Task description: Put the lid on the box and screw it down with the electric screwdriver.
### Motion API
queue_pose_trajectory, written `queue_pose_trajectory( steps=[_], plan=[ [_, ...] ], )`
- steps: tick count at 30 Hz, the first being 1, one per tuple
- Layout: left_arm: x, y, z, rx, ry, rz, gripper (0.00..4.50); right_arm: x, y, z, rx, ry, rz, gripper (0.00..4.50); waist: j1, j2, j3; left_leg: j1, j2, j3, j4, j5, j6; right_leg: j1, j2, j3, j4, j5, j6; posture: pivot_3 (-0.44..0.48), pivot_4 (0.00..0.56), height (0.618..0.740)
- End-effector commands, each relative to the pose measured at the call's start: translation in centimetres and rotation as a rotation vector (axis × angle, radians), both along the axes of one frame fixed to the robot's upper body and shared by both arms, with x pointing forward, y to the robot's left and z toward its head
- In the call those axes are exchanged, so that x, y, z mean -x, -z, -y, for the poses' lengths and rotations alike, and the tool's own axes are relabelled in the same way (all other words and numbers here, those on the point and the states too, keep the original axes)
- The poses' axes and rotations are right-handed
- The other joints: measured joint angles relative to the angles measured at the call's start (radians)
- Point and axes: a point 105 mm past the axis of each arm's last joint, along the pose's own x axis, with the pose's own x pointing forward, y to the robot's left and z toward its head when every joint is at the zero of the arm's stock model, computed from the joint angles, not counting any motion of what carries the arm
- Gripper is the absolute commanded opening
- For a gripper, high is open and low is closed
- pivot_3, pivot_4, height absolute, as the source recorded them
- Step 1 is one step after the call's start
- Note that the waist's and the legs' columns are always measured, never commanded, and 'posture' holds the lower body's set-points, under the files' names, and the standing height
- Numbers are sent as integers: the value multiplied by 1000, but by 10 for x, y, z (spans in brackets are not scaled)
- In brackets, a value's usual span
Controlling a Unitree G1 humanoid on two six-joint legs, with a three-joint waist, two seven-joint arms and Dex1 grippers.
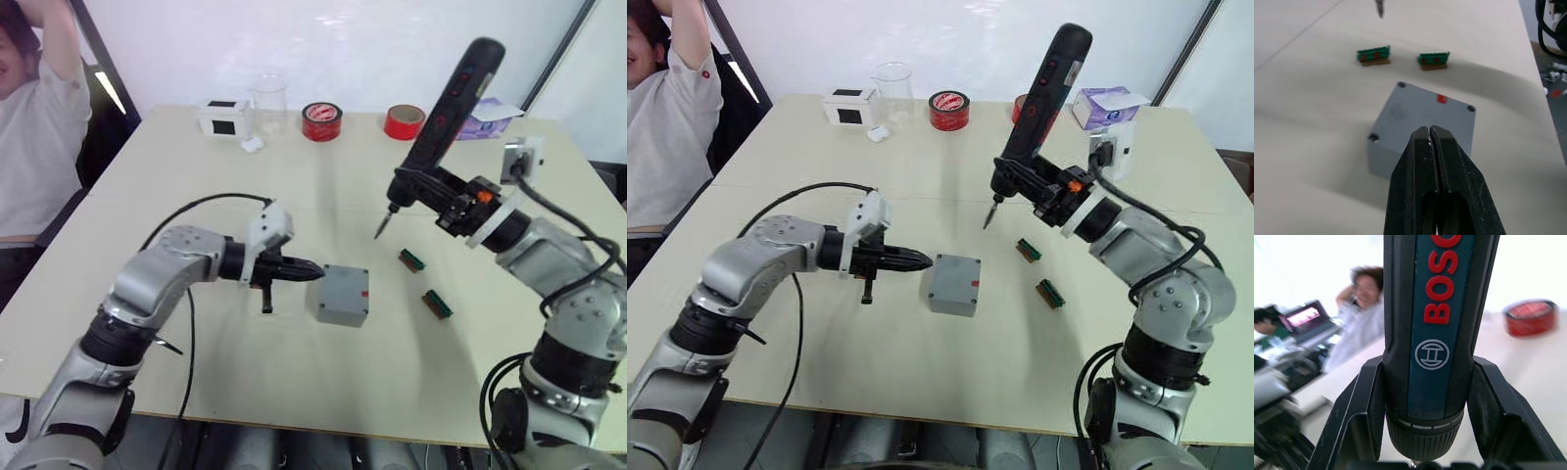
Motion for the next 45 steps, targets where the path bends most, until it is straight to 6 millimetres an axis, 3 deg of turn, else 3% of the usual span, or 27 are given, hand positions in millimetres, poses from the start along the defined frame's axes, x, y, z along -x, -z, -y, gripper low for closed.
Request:
queue_pose_trajectory(
  steps=[1, 14, 32, 39, 45],
  plan=[
    [-5, 0, 10, -20, 4, 85, 0, 12, -13, -9, 21, -15, 100, 1750, -1, 0, 0, 0, 0, 0, 0, 0, 0, 0, 0, 0, 0, 0, 0, 0, 150, 740],
    [-14, 32, 21, -99, 5, 105, 0, 15, 9, -22, 114, -30, 80, 1750, -1, 0, 0, 1, 1, 0, 0, 0, 0, 0, 1, 0, 1, 0, 0, 0, 150, 740],
    [-11, 37, 20, -102, -8, 89, 0, 6, 33, -15, 121, 59, 39, 1750, -2, 0, 0, 3, 1, 0, 0, 0, 0, 2, 1, 0, 1, 0, 0, 0, 150, 740],
    [-10, 42, 20, -115, 2, 85, 0, 14, 50, -23, 190, 28, 20, 1750, -2, 0, -1, 5, 1, 0, 0, 0, 0, 4, 1, 0, 0, 0, 0, 0, 150, 740],
    [-9, 49, 20, -140, 8, 85, 0, 19, 77, -25, 286, 29, -35, 1750, -2, -5, -5, 7, 1, -1, 0, 0, 0, 7, 2, 0, 0, 0, 0, 0, 150, 740]
  ],
)
